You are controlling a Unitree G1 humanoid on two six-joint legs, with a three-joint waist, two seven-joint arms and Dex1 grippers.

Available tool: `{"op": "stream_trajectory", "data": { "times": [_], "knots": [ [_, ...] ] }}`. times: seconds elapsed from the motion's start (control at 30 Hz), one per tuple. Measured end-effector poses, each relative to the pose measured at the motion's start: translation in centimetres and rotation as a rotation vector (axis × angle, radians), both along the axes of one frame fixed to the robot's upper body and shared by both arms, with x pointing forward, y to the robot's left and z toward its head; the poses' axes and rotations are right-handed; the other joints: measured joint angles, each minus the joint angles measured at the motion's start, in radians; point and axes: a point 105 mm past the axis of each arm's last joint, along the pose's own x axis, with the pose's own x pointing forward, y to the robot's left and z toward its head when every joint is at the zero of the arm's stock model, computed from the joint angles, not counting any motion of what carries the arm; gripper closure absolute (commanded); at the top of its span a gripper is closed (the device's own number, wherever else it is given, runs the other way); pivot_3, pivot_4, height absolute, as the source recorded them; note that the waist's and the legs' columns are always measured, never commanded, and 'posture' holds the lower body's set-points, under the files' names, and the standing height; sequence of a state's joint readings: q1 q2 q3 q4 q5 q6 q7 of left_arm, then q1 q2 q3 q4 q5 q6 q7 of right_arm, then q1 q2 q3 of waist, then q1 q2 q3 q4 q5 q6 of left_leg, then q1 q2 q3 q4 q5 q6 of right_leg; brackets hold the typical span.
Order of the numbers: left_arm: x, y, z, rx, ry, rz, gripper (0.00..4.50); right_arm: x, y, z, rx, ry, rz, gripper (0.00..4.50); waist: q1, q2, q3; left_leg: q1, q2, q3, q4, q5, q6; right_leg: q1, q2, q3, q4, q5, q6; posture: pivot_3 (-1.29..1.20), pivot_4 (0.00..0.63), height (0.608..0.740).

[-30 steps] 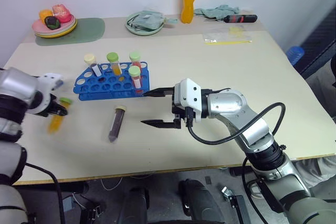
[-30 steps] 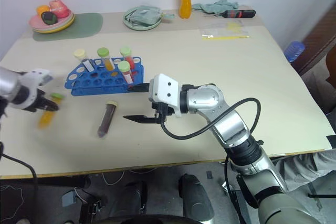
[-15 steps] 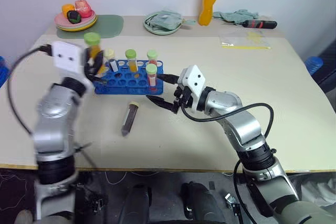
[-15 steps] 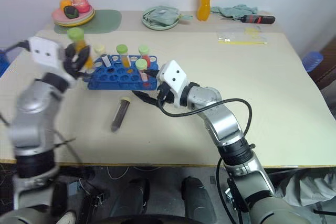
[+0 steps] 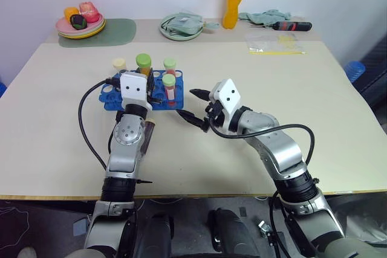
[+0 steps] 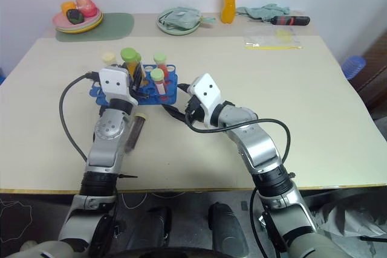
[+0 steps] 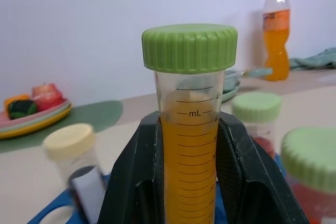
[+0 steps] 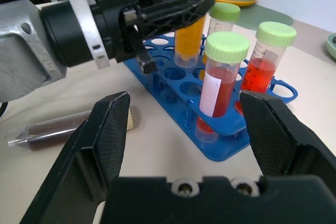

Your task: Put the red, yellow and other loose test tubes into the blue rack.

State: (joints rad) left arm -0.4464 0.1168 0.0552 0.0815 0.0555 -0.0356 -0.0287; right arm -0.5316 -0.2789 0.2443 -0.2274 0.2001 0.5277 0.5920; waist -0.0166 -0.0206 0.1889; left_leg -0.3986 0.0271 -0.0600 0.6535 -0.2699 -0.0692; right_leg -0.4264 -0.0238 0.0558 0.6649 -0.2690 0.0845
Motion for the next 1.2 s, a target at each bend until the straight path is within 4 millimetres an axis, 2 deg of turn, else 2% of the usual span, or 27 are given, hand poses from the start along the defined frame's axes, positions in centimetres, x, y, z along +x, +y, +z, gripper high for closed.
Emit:
{"op": "stream_trajectory", "data": {
  "times": [0.4,1.2],
  "knots": [
    [0.09,0.2,-0.89,0.024,0.064,0.053,3.75,0.12,-0.61,-0.23,-0.009,0.006,-0.031,0.83,0.0,0.0,0.0,0.0,0.0,0.0,0.0,0.0,0.0,0.0,0.0,0.0,0.0,0.0,0.0,0.0,0.15,0.74],
    [-0.49,0.51,-0.88,0.057,0.107,0.099,3.75,-0.04,-0.47,-0.61,-0.012,0.015,-0.026,0.83,-0.001,0.0,0.0,0.001,0.0,0.0,0.0,0.0,0.0,0.001,0.0,0.0,0.0,0.0,0.0,0.0,0.15,0.74]
  ]
}}
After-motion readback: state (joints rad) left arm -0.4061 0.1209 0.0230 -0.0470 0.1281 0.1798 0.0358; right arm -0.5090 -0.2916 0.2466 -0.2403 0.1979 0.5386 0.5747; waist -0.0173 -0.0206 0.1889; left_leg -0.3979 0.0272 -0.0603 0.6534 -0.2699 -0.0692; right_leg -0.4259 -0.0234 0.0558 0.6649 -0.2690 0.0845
